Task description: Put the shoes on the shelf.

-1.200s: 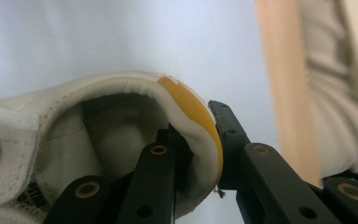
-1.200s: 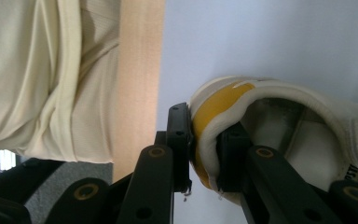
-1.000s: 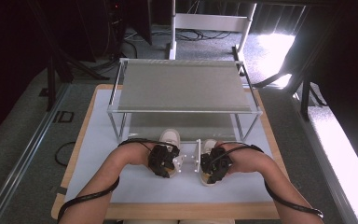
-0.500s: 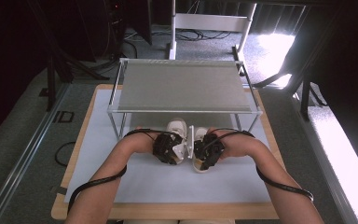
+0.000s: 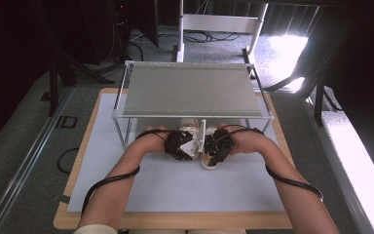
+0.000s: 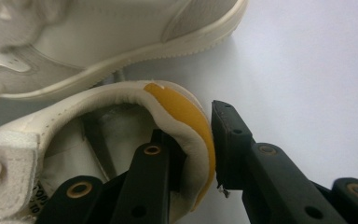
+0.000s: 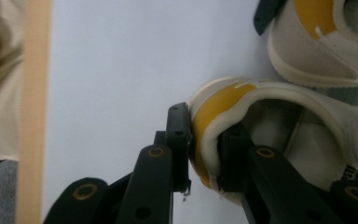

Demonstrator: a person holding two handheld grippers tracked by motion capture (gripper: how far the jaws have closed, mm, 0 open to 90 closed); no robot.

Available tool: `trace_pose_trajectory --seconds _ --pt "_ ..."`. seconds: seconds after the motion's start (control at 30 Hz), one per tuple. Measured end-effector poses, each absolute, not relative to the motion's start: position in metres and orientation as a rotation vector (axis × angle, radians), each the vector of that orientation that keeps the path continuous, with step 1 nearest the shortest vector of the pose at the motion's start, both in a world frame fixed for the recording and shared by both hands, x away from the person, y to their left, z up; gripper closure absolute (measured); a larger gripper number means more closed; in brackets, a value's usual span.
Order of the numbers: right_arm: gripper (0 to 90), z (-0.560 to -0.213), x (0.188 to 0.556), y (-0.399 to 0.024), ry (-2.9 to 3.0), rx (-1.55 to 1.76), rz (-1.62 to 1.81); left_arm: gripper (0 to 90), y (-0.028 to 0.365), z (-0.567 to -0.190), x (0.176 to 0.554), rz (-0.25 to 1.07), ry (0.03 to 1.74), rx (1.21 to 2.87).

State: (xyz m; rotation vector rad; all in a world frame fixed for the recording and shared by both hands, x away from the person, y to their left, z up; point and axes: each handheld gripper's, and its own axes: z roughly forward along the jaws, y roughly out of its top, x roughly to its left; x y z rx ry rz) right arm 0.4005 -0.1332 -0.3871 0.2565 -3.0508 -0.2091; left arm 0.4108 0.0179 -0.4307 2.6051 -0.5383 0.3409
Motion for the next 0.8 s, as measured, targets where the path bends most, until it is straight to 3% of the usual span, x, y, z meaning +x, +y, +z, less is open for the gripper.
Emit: trace_pose_trajectory --seconds 0.17,0.23,0.27,0.3,0.43,0.53,0.6,0.8 --pt "70.9 -0.390 0.408 -0.137 -3.089 0.204 -0.299 67.5 0.016 -0.429 0.414 0.387 -0.460 2.583" --pt "66.2 -0.391 0.409 -0.140 -3.107 0.205 -0.344 58.4 0.016 -0.430 0.412 0.495 -0.475 2.583" --pt "65.6 -0.391 0.410 -0.141 -3.108 0.213 -0.375 54.3 0.017 -0.429 0.413 0.487 -0.399 2.588" --pt "61.9 -0.390 0.409 -0.143 -3.125 0.188 -0.390 53.5 0.018 -0.428 0.414 0.475 -0.363 2.594" --pt "58.8 -0.384 0.404 -0.151 -3.142 0.112 -0.461 52.4 0.022 -0.427 0.410 0.461 -0.138 2.583" --pt "60.0 -0.379 0.399 -0.158 -3.163 0.037 -0.562 50.9 0.026 -0.425 0.405 0.483 -0.106 2.611" --pt "56.7 -0.379 0.395 -0.164 -3.189 0.010 -0.624 48.3 0.026 -0.423 0.403 0.448 0.025 2.592" --pt "54.6 -0.383 0.387 -0.176 -3.210 -0.077 -0.741 40.3 0.028 -0.404 0.399 0.567 0.150 2.485"
